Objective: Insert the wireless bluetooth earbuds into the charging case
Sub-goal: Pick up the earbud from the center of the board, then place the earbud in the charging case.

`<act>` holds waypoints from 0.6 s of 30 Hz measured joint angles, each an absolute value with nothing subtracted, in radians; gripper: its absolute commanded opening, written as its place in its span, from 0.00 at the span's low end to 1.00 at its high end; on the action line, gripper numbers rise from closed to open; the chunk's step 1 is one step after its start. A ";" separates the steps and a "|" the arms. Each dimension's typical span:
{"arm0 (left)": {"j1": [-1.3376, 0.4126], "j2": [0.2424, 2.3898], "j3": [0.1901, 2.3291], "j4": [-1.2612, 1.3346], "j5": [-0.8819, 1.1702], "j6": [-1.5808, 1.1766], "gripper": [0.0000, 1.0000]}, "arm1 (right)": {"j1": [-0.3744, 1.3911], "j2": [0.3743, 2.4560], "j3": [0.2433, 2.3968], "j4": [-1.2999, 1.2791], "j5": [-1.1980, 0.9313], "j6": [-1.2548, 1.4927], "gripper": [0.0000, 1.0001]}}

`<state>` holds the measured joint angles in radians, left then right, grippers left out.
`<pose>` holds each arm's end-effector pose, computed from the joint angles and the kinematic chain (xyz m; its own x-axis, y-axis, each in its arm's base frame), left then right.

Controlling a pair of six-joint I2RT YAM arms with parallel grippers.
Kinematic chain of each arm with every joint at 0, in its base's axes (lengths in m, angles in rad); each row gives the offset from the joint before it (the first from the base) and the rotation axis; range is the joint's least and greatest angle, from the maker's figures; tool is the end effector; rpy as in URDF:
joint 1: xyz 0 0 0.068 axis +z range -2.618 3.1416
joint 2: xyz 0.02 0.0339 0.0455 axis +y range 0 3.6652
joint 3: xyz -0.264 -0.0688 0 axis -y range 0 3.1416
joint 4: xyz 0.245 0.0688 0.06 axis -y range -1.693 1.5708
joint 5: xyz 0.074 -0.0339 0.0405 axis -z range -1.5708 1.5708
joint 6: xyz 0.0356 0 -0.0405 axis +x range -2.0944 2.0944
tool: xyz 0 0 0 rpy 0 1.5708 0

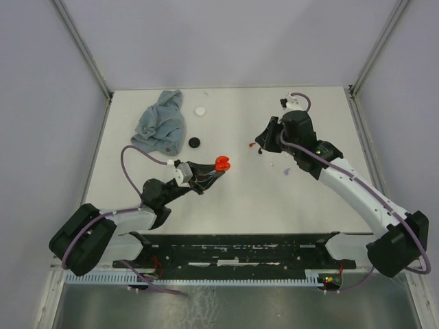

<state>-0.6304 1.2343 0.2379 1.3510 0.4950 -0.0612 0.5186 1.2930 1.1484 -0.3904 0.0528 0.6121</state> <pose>0.1638 -0.1405 0.2262 0.2262 -0.2317 -0.9461 0.8941 0.4349 0.1073 0.2553 0.1436 0.3356 -0.6242 0.3044 -0.7195 -0.1184 0.8735 0.4723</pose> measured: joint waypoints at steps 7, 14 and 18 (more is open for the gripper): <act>-0.646 1.252 0.251 1.395 0.483 -0.039 0.03 | 0.575 1.156 1.033 -0.234 -0.005 0.696 0.11; -0.666 1.252 0.269 1.399 0.453 -0.013 0.03 | 0.658 1.102 0.962 -0.091 -0.053 0.759 0.11; -0.674 1.252 0.269 1.399 0.440 -0.012 0.03 | 0.704 1.078 0.937 -0.014 -0.064 0.780 0.11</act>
<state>-0.6743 1.2518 0.2691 1.3994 0.4400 -0.0124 0.7036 1.0782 0.9375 -0.0143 -0.0643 0.7799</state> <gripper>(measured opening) 0.330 0.224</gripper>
